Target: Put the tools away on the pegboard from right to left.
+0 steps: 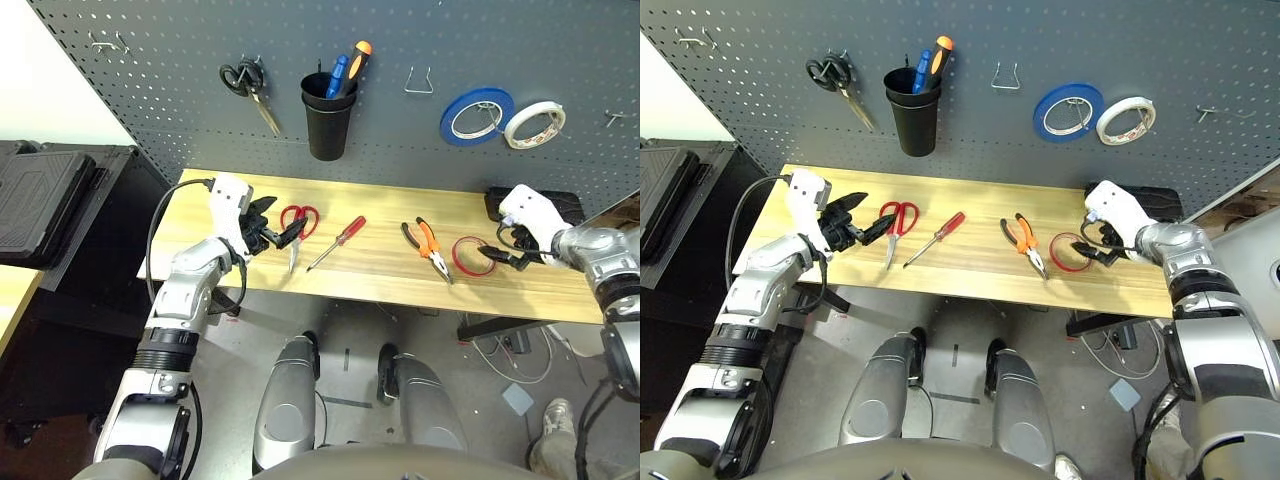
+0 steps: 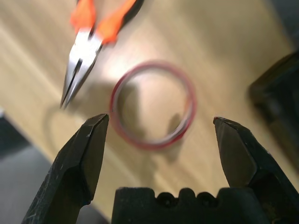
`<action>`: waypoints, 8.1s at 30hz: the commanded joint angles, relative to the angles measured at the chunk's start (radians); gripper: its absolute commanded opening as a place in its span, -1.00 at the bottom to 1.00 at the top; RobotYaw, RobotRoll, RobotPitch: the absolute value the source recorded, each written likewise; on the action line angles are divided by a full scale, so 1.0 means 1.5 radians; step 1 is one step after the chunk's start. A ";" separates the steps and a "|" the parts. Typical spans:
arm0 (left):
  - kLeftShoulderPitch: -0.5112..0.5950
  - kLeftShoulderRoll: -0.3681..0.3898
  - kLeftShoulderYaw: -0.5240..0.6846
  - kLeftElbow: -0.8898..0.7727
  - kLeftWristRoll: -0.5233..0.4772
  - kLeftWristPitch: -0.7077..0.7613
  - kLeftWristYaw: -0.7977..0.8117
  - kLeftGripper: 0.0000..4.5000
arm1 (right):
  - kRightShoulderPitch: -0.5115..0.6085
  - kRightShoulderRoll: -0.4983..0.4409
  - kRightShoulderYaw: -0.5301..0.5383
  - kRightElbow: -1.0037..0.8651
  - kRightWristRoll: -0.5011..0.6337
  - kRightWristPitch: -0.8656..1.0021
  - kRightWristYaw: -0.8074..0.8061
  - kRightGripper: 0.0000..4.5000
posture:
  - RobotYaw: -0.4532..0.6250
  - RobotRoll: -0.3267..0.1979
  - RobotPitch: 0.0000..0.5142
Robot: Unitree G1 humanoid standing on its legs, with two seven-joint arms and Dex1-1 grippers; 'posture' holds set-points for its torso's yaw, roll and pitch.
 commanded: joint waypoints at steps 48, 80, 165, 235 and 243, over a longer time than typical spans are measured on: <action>0.044 0.008 -0.060 -0.106 0.013 0.001 -0.032 1.00 | 0.118 -0.023 -0.045 -0.116 -0.010 -0.083 -0.264 -0.99 | 0.32 0.25 0.13; -0.040 -0.036 -0.075 -0.278 -0.111 0.011 -0.074 1.00 | 0.127 -0.171 -0.159 0.007 -0.016 -0.424 -0.656 -0.99 | 0.23 0.25 -0.04; 0.017 0.116 -0.175 -0.211 0.135 0.144 -0.057 1.00 | 0.046 0.169 -0.041 -0.327 0.131 0.447 -0.183 0.98 | 0.37 0.25 0.21; -0.064 0.055 0.103 -0.421 -0.193 0.210 0.025 1.00 | 0.248 0.099 -0.163 -0.762 0.166 -0.106 -0.301 0.00 | 0.36 0.25 0.04; -0.082 0.056 0.090 -0.399 -0.194 0.198 0.022 1.00 | 0.153 0.156 -0.159 -0.813 0.147 -0.153 -0.373 0.00 | 0.33 0.25 0.01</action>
